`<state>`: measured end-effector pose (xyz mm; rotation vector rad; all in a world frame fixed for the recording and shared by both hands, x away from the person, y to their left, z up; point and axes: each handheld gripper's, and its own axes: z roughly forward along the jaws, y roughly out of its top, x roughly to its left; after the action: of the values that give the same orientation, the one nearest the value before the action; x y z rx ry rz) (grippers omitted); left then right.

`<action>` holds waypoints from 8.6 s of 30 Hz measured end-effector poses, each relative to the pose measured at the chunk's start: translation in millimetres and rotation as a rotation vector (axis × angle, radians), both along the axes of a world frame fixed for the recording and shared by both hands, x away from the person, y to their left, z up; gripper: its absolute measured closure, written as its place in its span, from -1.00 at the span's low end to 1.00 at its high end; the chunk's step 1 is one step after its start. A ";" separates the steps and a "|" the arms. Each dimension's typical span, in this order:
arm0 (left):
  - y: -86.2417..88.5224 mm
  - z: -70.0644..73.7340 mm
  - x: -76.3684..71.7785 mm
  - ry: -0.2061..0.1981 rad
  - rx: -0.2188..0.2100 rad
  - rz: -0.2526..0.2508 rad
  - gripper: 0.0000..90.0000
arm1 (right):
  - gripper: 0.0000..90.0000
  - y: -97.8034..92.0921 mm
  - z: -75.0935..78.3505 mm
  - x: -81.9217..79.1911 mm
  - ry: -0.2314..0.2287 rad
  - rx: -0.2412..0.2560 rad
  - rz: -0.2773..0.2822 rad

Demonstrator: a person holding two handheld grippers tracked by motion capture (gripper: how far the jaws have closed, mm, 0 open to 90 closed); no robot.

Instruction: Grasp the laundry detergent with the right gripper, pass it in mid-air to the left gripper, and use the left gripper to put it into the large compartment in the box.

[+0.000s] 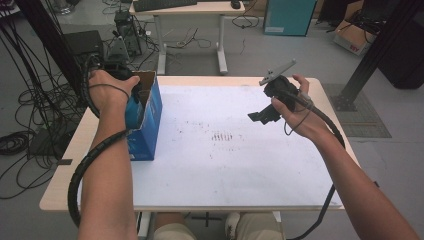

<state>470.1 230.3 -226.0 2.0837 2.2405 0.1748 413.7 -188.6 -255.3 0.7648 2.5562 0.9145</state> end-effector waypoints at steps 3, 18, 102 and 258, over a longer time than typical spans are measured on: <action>-0.1 -6.2 0.3 0.002 -0.005 -0.002 -0.20 | -0.99 -0.5 0.0 -0.1 -0.003 0.002 0.001; 1.0 -33.7 0.9 0.032 -0.010 0.001 -0.20 | -0.99 -1.6 -6.0 1.2 0.004 0.003 -0.008; 5.5 -43.4 9.7 0.029 -0.037 -0.033 -0.22 | -0.99 -8.0 -1.1 5.9 -0.009 -0.026 -0.015; -163.8 16.0 5.3 -0.187 -0.170 -0.545 -0.80 | -0.99 -47.2 -1.0 32.7 0.026 -0.101 -0.071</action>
<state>475.3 66.5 -210.0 2.3688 1.4625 0.1288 446.4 -235.9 -256.3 0.8374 2.5579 0.7520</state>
